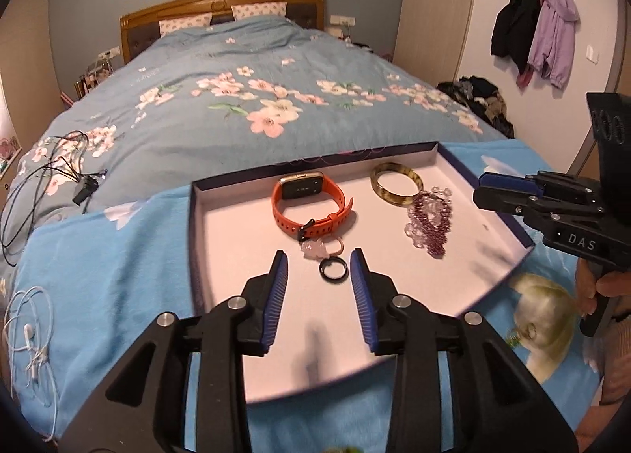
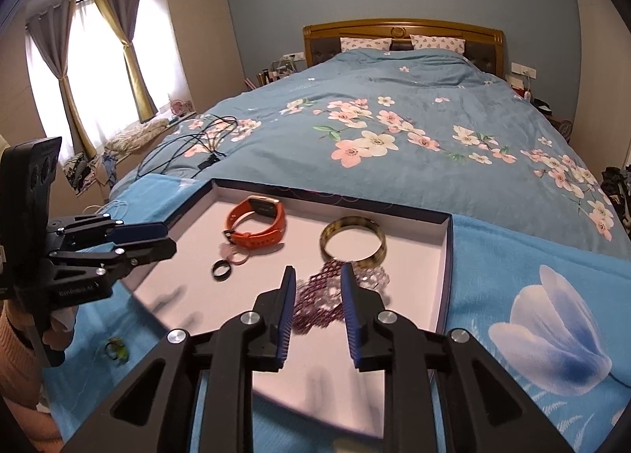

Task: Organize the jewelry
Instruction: 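Carry the black ring and beaded bracelet into the lid and open both grippers, then lift both grippers from the lid and move them over the rings on the duvet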

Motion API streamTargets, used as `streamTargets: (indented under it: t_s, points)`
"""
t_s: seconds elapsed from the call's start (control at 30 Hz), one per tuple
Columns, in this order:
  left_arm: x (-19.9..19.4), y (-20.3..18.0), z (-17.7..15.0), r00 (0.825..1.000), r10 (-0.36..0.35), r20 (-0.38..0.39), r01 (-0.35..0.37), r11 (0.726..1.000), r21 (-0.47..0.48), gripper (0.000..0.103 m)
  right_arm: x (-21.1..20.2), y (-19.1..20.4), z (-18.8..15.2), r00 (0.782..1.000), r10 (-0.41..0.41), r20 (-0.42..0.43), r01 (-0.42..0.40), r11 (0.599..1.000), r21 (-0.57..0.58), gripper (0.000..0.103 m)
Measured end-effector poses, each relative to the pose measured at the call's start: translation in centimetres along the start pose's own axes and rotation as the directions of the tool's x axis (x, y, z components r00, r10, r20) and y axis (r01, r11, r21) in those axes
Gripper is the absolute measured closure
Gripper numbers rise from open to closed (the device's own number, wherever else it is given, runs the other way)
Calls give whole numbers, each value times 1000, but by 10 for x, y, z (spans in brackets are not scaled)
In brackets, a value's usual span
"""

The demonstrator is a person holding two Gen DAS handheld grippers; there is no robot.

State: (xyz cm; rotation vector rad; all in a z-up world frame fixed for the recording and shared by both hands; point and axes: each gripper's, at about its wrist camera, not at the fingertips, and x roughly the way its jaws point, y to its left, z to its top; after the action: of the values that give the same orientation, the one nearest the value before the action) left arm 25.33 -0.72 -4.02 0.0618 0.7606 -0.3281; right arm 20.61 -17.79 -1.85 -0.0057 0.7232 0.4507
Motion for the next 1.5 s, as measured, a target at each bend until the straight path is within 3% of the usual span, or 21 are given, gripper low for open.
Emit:
streamTargets:
  t_s: [0.17, 0.37, 0.47, 0.6, 0.73, 0.8, 0.97, 1.03, 1.1, 1.37, 1.5]
  points:
    - [-37, 2, -21, 999, -5, 42, 3, 1000, 25, 66, -18, 12, -13, 999, 38, 4, -38, 999, -20, 77]
    - [-57, 10, -50, 1000, 3, 30, -4, 1000, 25, 65, -28, 46, -36, 990, 137, -43, -140, 988, -72, 75]
    - [-63, 26, -62, 1000, -18, 21, 19, 999, -42, 63, -25, 78, -46, 976, 197, -91, -209, 966, -155, 69]
    - [-68, 43, -74, 1000, -11, 22, 13, 995, -102, 63, -11, 127, -57, 955, 245, -168, -284, 921, -267, 68]
    - [-74, 49, -84, 1000, -12, 23, 14, 993, -116, 63, 10, 163, -64, 932, 264, -246, -336, 884, -324, 68]
    - [-74, 51, -86, 1000, -9, 21, 12, 993, -118, 62, 20, 170, -65, 935, 242, -261, -323, 885, -336, 68]
    - [-77, 56, -91, 1000, -15, 22, 18, 991, -130, 62, 35, 170, -65, 930, 226, -289, -315, 897, -310, 73]
    - [-77, 56, -93, 1000, -17, 20, 19, 991, -131, 60, 35, 167, -63, 931, 226, -286, -309, 905, -292, 90]
    - [-76, 57, -95, 1000, -21, 16, 23, 991, -131, 59, 33, 163, -64, 932, 228, -280, -306, 911, -277, 99]
    - [-72, 46, -100, 999, -46, -1, 46, 996, -82, 59, 17, 141, -62, 941, 228, -248, -284, 933, -219, 100]
    - [-70, 34, -103, 998, -61, -14, 61, 998, -34, 59, 12, 127, -65, 945, 215, -247, -263, 947, -183, 94]
